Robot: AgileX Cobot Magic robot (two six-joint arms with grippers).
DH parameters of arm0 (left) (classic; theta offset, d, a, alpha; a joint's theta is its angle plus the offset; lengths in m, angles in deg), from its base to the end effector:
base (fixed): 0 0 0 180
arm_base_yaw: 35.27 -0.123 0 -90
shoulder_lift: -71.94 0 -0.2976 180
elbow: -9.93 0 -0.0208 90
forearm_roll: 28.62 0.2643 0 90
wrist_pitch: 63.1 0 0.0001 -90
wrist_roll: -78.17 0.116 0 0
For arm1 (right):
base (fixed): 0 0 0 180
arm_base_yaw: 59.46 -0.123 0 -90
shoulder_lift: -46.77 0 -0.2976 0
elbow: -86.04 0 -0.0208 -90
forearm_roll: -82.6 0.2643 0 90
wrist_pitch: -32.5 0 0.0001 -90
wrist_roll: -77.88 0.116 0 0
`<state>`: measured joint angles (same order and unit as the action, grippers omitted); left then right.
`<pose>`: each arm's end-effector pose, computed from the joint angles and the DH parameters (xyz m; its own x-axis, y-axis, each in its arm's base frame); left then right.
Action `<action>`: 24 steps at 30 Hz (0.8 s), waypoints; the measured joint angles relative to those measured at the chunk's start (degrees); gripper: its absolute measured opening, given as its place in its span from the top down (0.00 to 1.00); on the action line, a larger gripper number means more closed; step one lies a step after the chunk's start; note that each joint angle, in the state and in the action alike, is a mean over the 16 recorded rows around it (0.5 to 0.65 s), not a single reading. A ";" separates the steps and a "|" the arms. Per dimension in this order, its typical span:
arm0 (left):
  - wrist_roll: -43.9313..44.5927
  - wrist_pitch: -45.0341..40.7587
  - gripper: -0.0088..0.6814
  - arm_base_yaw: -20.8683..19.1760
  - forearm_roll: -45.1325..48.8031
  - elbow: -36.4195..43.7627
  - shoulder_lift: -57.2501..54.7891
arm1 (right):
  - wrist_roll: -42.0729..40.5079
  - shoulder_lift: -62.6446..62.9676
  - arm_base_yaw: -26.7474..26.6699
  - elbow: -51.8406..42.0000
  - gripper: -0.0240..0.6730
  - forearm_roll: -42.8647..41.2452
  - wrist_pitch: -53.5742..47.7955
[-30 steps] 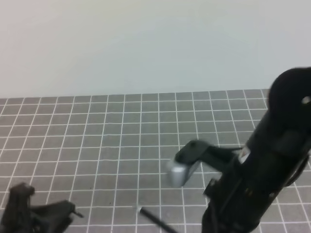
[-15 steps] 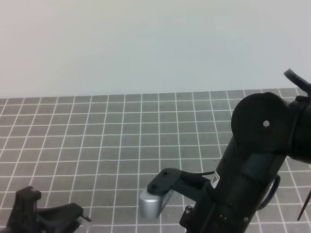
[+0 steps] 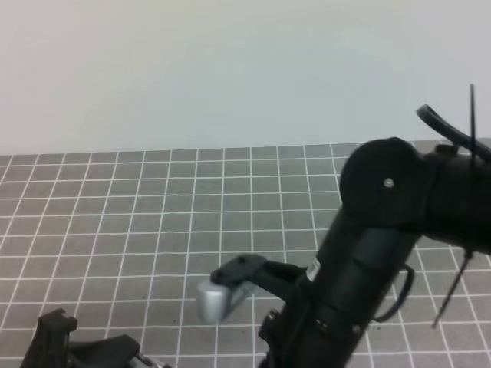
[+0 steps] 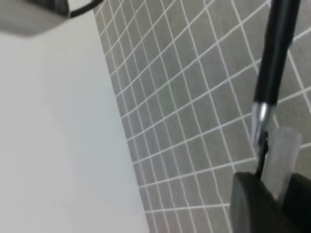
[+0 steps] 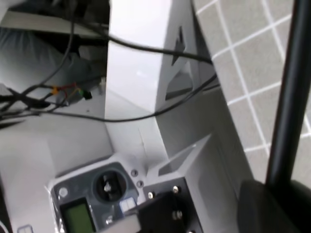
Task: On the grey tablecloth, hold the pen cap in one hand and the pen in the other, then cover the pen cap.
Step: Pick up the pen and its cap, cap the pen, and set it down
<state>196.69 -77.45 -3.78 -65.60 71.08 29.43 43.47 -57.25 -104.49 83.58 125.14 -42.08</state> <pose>0.1155 -0.0911 0.2330 0.5780 0.7954 -0.1825 0.4435 -0.1185 0.8884 0.1851 0.2923 0.2690 -0.4583 -0.8381 -0.2958 -0.7815 0.2216 0.5833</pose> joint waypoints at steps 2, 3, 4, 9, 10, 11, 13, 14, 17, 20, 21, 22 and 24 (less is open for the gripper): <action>0.04 1.07 0.87 0.27 -0.07 0.05 0.00 | 0.44 -0.55 -0.01 0.66 0.97 -0.23 -0.16; -0.03 1.65 0.87 0.36 -0.07 0.06 0.00 | 0.66 -0.79 -0.02 0.96 0.97 -0.34 -0.23; -0.13 2.23 0.87 0.41 -0.07 0.06 0.00 | 0.84 -0.99 -0.03 1.21 0.97 -0.46 -0.24; -0.70 4.36 0.87 0.45 -0.03 0.09 0.00 | 1.34 -1.41 -0.06 1.85 0.97 -0.89 -0.24; -0.82 4.64 0.87 0.45 0.00 0.10 0.00 | 1.33 -1.41 -0.07 1.87 0.97 -0.97 -0.24; -0.95 4.88 0.87 0.45 0.05 0.10 0.00 | 1.31 -1.41 -0.08 1.87 0.97 -1.03 -0.24; -1.20 5.17 0.87 0.44 0.15 0.11 -0.01 | 1.24 -1.41 -0.09 1.88 0.97 -1.06 -0.24; -1.32 5.20 0.87 0.44 0.22 0.11 -0.05 | 1.19 -1.41 -0.10 1.89 0.97 -1.06 -0.24; -1.52 4.72 0.87 0.44 0.41 0.11 -0.24 | 1.04 -1.41 -0.10 1.90 0.97 -1.05 -0.24; -1.55 3.86 0.87 0.43 0.60 0.12 -0.44 | 0.90 -1.41 -0.10 1.90 0.97 -1.02 -0.24; -1.56 3.62 0.87 0.43 0.66 0.12 -0.52 | 0.85 -1.41 -0.10 1.90 0.97 -1.00 -0.24; -1.57 3.43 0.87 0.43 0.73 0.12 -0.59 | 0.81 -1.41 -0.10 1.90 0.97 -0.97 -0.24; -1.61 3.22 0.87 0.43 0.84 0.12 -0.74 | 0.75 -1.41 -0.10 1.90 0.97 -0.90 -0.24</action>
<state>195.08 -74.23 -3.35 -64.76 71.20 28.70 44.22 -58.65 -104.60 85.48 124.24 -42.33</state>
